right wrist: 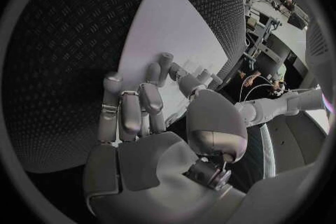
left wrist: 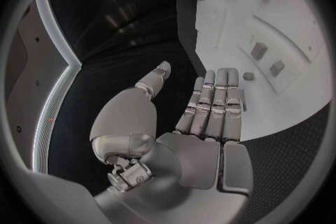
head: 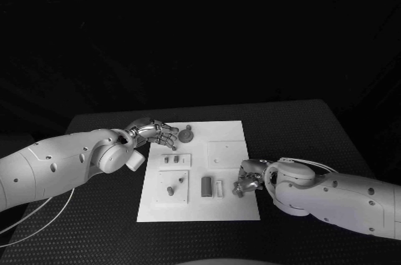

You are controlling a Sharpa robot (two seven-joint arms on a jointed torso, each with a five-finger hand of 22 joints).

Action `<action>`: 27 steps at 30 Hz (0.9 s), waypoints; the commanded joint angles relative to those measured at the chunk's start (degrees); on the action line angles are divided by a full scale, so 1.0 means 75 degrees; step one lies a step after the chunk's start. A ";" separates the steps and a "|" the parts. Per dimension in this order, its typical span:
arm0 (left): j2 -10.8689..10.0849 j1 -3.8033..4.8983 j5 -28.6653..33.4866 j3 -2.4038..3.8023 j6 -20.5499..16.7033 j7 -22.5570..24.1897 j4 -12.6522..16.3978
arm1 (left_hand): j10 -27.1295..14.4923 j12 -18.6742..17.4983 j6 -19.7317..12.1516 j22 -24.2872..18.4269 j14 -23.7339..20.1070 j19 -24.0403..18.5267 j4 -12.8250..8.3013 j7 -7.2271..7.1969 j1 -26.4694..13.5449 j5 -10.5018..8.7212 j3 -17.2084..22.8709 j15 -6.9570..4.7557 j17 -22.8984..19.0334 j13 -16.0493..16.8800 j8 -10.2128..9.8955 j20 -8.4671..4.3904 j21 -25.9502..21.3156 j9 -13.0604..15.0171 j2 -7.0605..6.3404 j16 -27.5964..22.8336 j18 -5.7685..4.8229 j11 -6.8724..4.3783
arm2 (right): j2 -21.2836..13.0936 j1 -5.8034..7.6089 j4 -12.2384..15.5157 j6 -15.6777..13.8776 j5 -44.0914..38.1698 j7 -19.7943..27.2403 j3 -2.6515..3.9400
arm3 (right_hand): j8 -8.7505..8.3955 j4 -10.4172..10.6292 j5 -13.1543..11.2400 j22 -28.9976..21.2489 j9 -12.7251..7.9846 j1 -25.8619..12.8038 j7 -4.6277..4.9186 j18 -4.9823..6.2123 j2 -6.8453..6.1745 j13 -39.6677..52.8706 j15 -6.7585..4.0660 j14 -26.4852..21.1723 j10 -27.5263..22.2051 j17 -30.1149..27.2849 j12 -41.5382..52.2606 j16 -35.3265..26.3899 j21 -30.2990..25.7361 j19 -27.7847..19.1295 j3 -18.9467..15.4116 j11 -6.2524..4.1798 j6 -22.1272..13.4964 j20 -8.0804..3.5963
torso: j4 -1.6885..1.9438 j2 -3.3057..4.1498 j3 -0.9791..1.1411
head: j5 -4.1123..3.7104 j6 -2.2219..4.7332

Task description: Assemble the parts on the task board

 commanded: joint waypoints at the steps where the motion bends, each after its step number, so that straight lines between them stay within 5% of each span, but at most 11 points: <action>1: 0.0003 0.0007 -0.0019 0.0004 0.0097 0.0084 0.0013 | 0.0041 0.0023 0.0050 -0.0012 -0.0029 -0.0065 -0.0023 0.0220 -0.0036 -0.0007 -0.0016 0.0024 0.0010 0.0011 -0.0034 -0.0003 -0.0007 -0.0009 -0.0023 -0.0032 0.0096 0.0009 | -0.0037 -0.0148 -0.0006 0.0112 0.1021 -0.0070 -0.0113 | -0.0517 -0.0002 0.0034 0.0138 -0.1201 0.0600 0.0221 0.0096 0.0714 -0.0004 0.0005 -0.0058 -0.0029 -0.0008 -0.0022 -0.0026 0.0011 -0.0063 0.0014 -0.0009 -0.0273 0.0011 | -0.0002 -0.0001 0.0000 | 0.0006 0.0000; 12: 0.0003 0.0007 -0.0020 0.0004 0.0095 0.0080 0.0011 | 0.0041 0.0019 0.0051 -0.0013 -0.0029 -0.0066 -0.0026 0.0220 -0.0035 -0.0007 -0.0016 0.0024 0.0013 0.0011 -0.0034 -0.0003 -0.0007 -0.0012 -0.0023 -0.0035 0.0096 0.0010 | -0.0105 -0.0125 0.0191 -0.1008 0.2683 0.0110 -0.0004 | -0.0513 -0.0017 0.0033 0.0143 -0.1201 0.0628 0.0214 0.0096 0.0778 0.0026 0.0003 -0.0048 -0.0007 0.0004 0.0020 -0.0021 0.0023 -0.0062 0.0045 -0.0017 -0.0258 0.0001 | -0.0002 0.0001 -0.0002 | 0.0022 -0.0015; 27: 0.0011 0.0007 -0.0023 0.0004 0.0104 0.0077 0.0010 | 0.0040 0.0015 0.0052 -0.0015 -0.0029 -0.0067 -0.0030 0.0220 -0.0032 -0.0007 -0.0018 0.0025 0.0017 0.0011 -0.0035 -0.0002 -0.0007 -0.0016 -0.0026 -0.0039 0.0096 0.0011 | 0.0054 -0.0125 0.0321 -0.1387 0.3080 0.0203 0.0001 | -0.0503 -0.0019 0.0028 0.0146 -0.1198 0.0645 0.0206 0.0096 0.0741 0.0059 -0.0004 -0.0048 0.0019 -0.0007 0.0066 -0.0020 0.0036 -0.0053 0.0044 -0.0026 -0.0239 -0.0008 | -0.0002 0.0001 -0.0002 | 0.0030 -0.0043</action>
